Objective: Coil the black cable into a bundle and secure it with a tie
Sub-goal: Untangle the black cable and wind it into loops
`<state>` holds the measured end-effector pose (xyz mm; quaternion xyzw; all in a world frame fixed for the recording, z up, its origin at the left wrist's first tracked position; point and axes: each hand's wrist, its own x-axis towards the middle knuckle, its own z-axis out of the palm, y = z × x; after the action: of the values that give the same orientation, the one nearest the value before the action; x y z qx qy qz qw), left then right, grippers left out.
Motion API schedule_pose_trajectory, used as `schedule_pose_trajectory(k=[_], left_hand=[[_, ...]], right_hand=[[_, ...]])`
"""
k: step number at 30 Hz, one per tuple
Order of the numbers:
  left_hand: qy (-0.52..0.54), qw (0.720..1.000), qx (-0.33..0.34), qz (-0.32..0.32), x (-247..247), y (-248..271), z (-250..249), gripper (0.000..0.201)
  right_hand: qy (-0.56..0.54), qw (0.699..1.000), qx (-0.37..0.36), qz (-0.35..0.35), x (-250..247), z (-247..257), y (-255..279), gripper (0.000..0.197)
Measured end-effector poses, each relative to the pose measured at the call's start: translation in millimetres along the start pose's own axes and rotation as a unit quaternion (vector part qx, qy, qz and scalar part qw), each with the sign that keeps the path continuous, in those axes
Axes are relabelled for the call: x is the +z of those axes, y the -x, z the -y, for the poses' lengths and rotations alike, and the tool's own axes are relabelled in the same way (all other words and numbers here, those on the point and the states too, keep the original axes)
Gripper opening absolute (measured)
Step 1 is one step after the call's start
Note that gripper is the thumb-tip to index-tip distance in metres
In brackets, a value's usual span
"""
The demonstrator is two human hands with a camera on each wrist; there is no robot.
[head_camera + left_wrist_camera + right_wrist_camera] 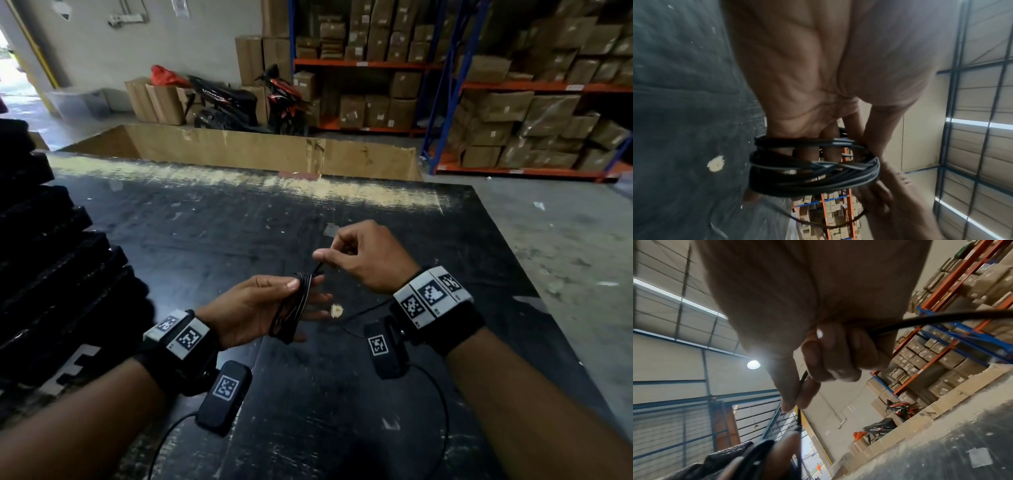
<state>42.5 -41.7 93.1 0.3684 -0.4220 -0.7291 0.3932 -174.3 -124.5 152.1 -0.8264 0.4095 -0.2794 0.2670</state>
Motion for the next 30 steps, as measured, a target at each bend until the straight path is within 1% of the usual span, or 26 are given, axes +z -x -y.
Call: schedule_pose_trajectory(k=[3, 5, 6, 8, 9, 11, 13, 16, 17, 19, 21, 23, 25, 27, 30], left_hand=[[-0.007, 0.998, 0.024, -0.052, -2.2, -3.1, -2.3, 0.045], [0.007, 0.994, 0.056, -0.089, -4.4, -5.8, -9.0, 0.043], [0.021, 0.992, 0.073, -0.105, -5.1, -7.3, -13.3, 0.043], [0.066, 0.985, 0.105, -0.124, -7.0, -9.7, -23.8, 0.047], [0.089, 0.981, 0.119, -0.122, -7.7, -10.3, -29.5, 0.050], [0.129, 0.976, 0.147, -0.099, -7.7, -9.7, -41.0, 0.052], [0.160, 0.971, 0.167, -0.064, -3.7, -8.3, -50.3, 0.050], [0.190, 0.965, 0.178, -0.005, 5.4, -7.2, -56.0, 0.047], [0.200, 0.963, 0.179, 0.016, 8.0, -6.4, -56.8, 0.047], [0.222, 0.957, 0.175, 0.070, 11.2, -5.0, -59.0, 0.047], [0.226, 0.954, 0.158, 0.120, 14.3, -2.9, -59.9, 0.045], [0.201, 0.956, 0.135, 0.168, 19.7, -0.1, -53.7, 0.044], [0.161, 0.960, 0.104, 0.206, 25.4, 2.8, -41.1, 0.043], [0.113, 0.968, 0.068, 0.212, 28.4, 4.3, -26.5, 0.044], [0.020, 0.986, 0.022, 0.165, 22.1, 5.2, -8.5, 0.050]], right_hand=[[-0.006, 0.999, -0.021, -0.025, 8.6, 12.7, 8.4, 0.030], [-0.054, 0.997, -0.028, -0.041, 17.9, 19.4, 18.7, 0.028], [-0.087, 0.995, -0.031, -0.038, 23.2, 22.0, 25.0, 0.030], [-0.165, 0.986, -0.032, -0.008, 36.8, 22.9, 38.2, 0.035], [-0.207, 0.978, -0.028, 0.009, 44.8, 20.3, 44.3, 0.037], [-0.281, 0.959, -0.010, 0.035, 61.2, 10.6, 53.3, 0.038], [-0.330, 0.942, 0.021, 0.056, 74.9, -3.1, 58.1, 0.037], [-0.383, 0.915, 0.066, 0.105, 83.4, -19.1, 61.5, 0.037], [-0.388, 0.910, 0.075, 0.125, 84.8, -24.0, 62.0, 0.037], [-0.372, 0.910, 0.095, 0.157, 87.5, -34.5, 63.2, 0.038], [-0.357, 0.911, 0.125, 0.165, 89.3, -44.2, 63.3, 0.040], [-0.333, 0.920, 0.151, 0.138, 84.0, -49.4, 57.1, 0.039], [-0.282, 0.943, 0.149, 0.098, 72.1, -52.5, 42.8, 0.035], [-0.249, 0.958, 0.122, 0.070, 55.0, -49.6, 26.3, 0.029], [-0.148, 0.984, 0.084, 0.057, 22.1, -32.3, 9.1, 0.032]])
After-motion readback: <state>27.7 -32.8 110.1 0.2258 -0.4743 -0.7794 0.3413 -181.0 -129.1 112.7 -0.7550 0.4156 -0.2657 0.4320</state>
